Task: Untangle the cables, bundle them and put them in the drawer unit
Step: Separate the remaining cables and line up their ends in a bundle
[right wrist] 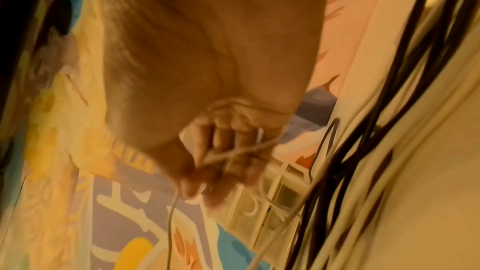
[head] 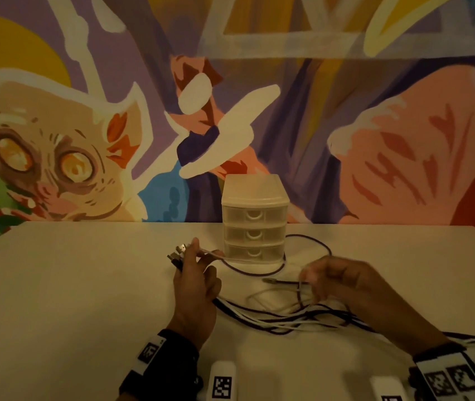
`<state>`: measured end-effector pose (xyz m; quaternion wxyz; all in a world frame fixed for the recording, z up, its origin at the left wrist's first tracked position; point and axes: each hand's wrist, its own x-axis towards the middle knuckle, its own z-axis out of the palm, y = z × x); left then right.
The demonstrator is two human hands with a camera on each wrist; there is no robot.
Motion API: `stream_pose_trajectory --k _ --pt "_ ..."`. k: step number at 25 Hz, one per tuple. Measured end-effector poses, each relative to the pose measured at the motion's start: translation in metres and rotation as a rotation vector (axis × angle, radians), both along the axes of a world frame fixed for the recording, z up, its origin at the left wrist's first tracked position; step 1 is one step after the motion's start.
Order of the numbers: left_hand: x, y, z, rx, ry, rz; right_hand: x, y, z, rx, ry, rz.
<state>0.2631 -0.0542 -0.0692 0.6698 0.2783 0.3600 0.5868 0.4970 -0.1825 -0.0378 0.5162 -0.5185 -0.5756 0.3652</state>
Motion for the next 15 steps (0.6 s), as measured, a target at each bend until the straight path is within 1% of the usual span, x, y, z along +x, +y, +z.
stream_pose_trajectory --k 1,2,3,5,6,7,9,10,11,12,13,15 --pt "0.001 -0.001 0.001 0.000 -0.002 -0.033 0.006 0.000 0.000 0.047 0.032 -0.050" --pt "0.002 -0.002 0.000 0.002 -0.012 -0.059 0.008 -0.001 0.002 0.058 0.006 -0.052" --pt "0.003 -0.003 0.000 0.002 -0.024 -0.070 0.007 -0.002 0.003 0.022 -0.087 -0.008" --pt "0.001 0.000 -0.002 -0.014 -0.061 -0.046 0.007 -0.006 0.001 -0.126 -0.444 0.085" --pt "-0.003 0.003 -0.003 -0.022 -0.067 -0.020 0.010 -0.008 0.001 -0.155 -0.563 0.056" --pt "-0.007 0.007 -0.004 -0.028 -0.065 0.005 0.014 -0.010 0.005 -0.129 -0.584 -0.044" --pt "-0.011 0.012 -0.005 -0.020 -0.052 0.034 0.024 -0.013 0.014 -0.011 -0.457 -0.246" --pt "-0.010 0.012 -0.004 -0.003 -0.044 0.036 0.027 -0.013 0.016 0.036 -0.349 -0.271" --pt "-0.007 0.011 -0.003 0.014 -0.035 0.032 0.027 -0.012 0.018 0.044 -0.256 -0.238" --pt "-0.004 0.009 -0.003 0.028 -0.027 0.019 0.023 -0.011 0.016 0.022 -0.201 -0.175" --pt "-0.001 0.007 -0.001 0.040 -0.017 -0.015 0.017 -0.009 0.012 -0.004 -0.178 -0.106" --pt "0.001 0.000 0.002 0.085 0.021 -0.163 0.008 -0.006 0.005 -0.058 -0.203 -0.029"
